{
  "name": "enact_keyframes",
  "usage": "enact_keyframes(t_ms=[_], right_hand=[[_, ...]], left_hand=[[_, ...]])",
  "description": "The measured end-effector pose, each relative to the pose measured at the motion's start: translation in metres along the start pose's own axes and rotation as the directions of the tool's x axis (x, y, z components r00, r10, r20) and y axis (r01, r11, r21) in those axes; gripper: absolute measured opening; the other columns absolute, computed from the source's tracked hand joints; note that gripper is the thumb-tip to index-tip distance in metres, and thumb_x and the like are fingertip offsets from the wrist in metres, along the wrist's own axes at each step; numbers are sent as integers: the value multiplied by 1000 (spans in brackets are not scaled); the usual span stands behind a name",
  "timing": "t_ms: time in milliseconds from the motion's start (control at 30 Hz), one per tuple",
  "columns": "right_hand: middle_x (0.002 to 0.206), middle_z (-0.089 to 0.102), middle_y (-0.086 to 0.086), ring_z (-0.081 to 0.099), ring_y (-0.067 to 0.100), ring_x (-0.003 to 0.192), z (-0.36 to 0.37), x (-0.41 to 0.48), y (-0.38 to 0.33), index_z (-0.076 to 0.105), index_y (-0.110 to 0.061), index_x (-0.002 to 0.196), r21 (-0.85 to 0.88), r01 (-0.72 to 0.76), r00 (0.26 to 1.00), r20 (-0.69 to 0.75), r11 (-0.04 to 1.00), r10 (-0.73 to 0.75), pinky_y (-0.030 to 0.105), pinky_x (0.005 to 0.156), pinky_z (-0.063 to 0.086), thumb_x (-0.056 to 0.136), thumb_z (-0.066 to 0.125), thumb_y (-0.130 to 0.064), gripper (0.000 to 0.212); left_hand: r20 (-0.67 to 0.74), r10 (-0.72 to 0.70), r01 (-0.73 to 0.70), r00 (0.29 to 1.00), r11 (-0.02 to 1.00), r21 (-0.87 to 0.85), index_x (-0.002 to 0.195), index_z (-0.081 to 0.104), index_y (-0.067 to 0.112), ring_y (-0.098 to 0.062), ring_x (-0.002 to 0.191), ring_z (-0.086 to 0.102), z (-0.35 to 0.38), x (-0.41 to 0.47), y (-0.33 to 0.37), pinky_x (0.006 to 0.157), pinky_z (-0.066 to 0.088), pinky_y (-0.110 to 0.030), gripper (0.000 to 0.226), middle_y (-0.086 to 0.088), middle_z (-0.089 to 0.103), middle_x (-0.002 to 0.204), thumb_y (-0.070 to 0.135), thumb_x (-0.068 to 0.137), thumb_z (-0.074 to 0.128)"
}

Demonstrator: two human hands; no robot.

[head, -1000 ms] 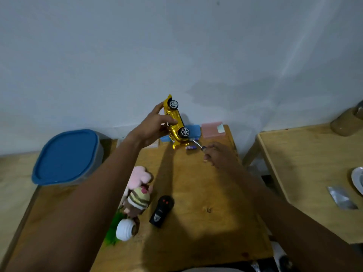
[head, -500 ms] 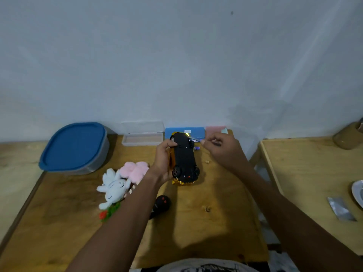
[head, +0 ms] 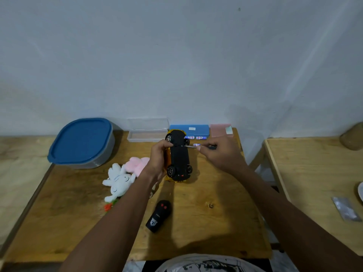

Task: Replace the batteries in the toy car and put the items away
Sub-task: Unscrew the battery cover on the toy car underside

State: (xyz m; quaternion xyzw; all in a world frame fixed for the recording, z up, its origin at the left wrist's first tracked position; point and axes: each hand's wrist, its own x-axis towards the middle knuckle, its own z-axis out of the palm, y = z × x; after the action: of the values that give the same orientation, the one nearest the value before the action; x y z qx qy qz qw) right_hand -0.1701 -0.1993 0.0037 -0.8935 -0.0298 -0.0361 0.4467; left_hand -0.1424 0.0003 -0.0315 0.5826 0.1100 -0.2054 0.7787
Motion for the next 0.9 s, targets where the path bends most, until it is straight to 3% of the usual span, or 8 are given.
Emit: enact_keyframes(t_ms=[167, 267, 400, 533, 667, 900], right_hand=[[77, 72, -12, 60, -6, 69, -5, 2, -1, 80, -18, 96, 10, -10, 1000, -12, 1000, 10, 10, 58, 38, 88, 71, -26, 15], [66, 64, -21, 59, -7, 62, -8, 4, -2, 80, -16, 94, 12, -21, 1000, -10, 1000, 21, 7, 55, 35, 88, 70, -28, 16], [83, 73, -10, 66, -1, 80, -15, 4, -7, 80, -14, 93, 43, -29, 999, -25, 999, 30, 17, 67, 46, 88, 71, -27, 16], [76, 68, -20, 63, -9, 79, -23, 4, -11, 80, -18, 92, 54, -39, 999, -35, 998, 41, 9, 67, 45, 89, 70, -28, 14], [88, 74, -11, 65, 0, 86, -27, 8, -16, 79, -19, 95, 70, -53, 997, -58, 996, 57, 15, 72, 46, 89, 69, -31, 17], [84, 67, -17, 62, -1, 91, -33, 11, -23, 79, -18, 96, 70, -60, 997, -50, 996, 63, 11, 77, 43, 90, 69, -28, 17]], left_hand=[[4, 41, -41, 999, 999, -22, 102, 62, 2, -23, 70, 66, 7, -1, 0, 61, 56, -29, 35, -12, 66, 80, 26, 92, 38], [0, 50, -50, 999, 997, -50, 99, 62, 3, -24, 69, 63, 13, -1, 4, 59, 54, -27, 35, -11, 65, 78, 23, 93, 34], [34, 62, -60, 997, 996, -70, 107, 59, 1, -23, 70, 62, 18, 0, 10, 62, 53, -29, 41, -13, 63, 83, 26, 91, 32], [82, 81, -72, 993, 991, -109, 100, 62, 2, -21, 65, 63, 23, 3, 19, 57, 53, -27, 41, -11, 64, 79, 26, 92, 29], [133, 88, -72, 987, 990, -119, 96, 63, 3, -20, 63, 63, 28, 4, 29, 56, 53, -26, 45, -8, 66, 73, 27, 94, 25], [161, 102, -86, 982, 991, -99, 106, 61, 0, -22, 69, 62, 32, 6, 36, 61, 53, -29, 48, -10, 65, 78, 30, 93, 26]])
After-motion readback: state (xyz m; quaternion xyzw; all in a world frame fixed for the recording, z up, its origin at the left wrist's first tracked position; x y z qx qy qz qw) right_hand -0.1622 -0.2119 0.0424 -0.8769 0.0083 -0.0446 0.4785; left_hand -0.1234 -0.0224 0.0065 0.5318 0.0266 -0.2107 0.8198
